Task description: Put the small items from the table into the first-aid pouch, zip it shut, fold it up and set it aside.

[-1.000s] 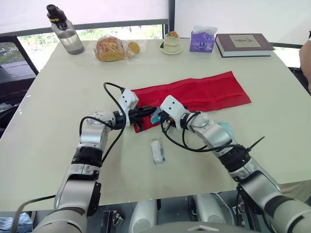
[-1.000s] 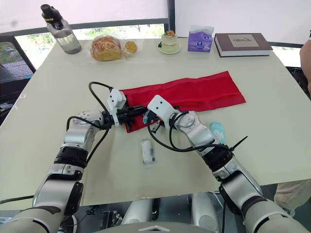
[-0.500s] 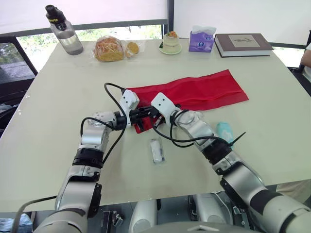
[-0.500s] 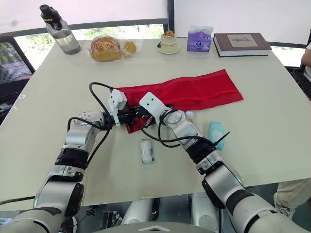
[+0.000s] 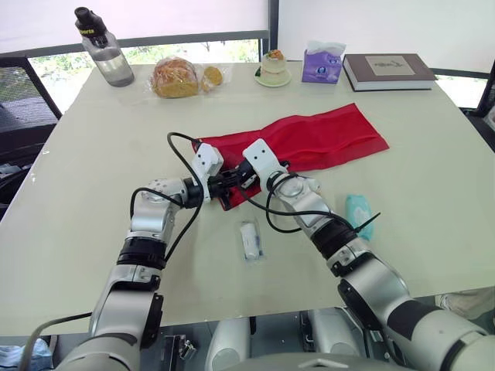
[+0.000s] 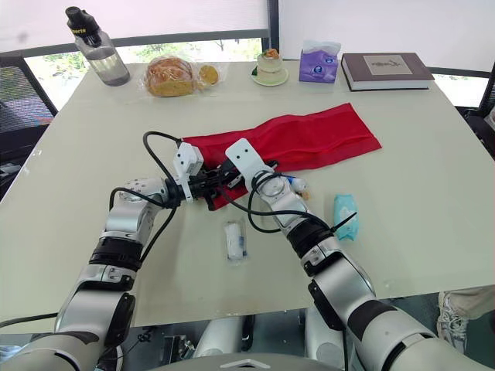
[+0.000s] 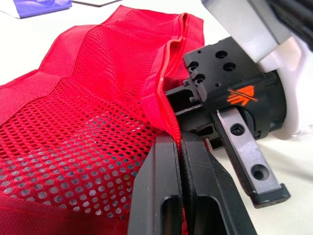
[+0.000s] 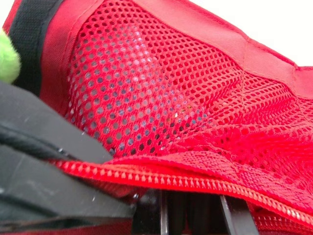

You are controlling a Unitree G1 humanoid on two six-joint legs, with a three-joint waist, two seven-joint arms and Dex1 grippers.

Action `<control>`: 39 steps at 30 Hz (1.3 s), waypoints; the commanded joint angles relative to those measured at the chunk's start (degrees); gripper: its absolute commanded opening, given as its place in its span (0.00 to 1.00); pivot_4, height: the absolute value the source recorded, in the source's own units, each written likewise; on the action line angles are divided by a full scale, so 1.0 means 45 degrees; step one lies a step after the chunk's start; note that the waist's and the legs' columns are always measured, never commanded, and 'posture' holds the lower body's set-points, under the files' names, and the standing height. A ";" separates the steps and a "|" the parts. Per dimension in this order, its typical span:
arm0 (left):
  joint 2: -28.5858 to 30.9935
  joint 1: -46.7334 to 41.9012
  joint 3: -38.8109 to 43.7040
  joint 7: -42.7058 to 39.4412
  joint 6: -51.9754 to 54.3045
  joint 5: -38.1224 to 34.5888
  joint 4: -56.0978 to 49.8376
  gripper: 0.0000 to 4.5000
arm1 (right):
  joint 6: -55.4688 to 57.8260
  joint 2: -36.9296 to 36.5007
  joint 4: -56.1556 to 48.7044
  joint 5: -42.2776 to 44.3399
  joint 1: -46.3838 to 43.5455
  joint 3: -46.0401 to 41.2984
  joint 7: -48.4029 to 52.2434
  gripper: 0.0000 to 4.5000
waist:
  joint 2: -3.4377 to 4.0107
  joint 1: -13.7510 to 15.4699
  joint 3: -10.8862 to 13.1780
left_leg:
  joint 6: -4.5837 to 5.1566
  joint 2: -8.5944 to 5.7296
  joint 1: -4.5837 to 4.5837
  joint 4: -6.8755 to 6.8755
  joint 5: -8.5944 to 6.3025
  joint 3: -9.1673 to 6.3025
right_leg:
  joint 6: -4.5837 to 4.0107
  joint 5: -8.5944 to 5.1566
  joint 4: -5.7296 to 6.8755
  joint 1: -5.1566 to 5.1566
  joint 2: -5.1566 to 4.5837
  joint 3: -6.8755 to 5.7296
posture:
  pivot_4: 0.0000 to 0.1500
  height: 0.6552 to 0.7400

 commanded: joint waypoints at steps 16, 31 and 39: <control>0.1385 -0.1138 0.0220 -0.0992 -0.1744 0.0812 0.2946 0.00 | 0.4537 -0.2652 -1.0913 0.1731 0.4369 -0.0285 0.4277 0.01 | -0.0001 0.0019 -0.0001 | 0.0001 0.0002 -0.0001 -0.0002 0.0000 -0.0005 | 0.0001 -0.0001 0.0001 0.0000 0.0002 -0.0008 | 1.00 1.00; 0.3226 -0.0269 0.0888 -0.0998 -0.2099 0.0980 0.3022 0.00 | 0.3807 -0.6482 -1.6154 0.6333 0.8575 -0.5780 0.6459 0.13 | -0.0002 0.0013 -0.0001 | 0.0002 0.0010 0.0003 -0.0006 -0.0001 0.0012 | 0.0000 -0.0005 -0.0014 0.0004 0.0002 0.0000 | 1.00 1.00; 0.3793 -0.1353 0.0921 -0.0724 -0.2909 0.1472 0.4514 0.00 | 0.4258 -0.7739 -1.7390 0.8105 0.9788 -0.6850 0.6602 0.82 | -0.0005 0.0137 -0.0002 | 0.0002 0.0008 -0.0006 0.0002 -0.0001 0.0004 | 0.0002 -0.0006 -0.0019 0.0010 0.0002 -0.0009 | 1.00 1.00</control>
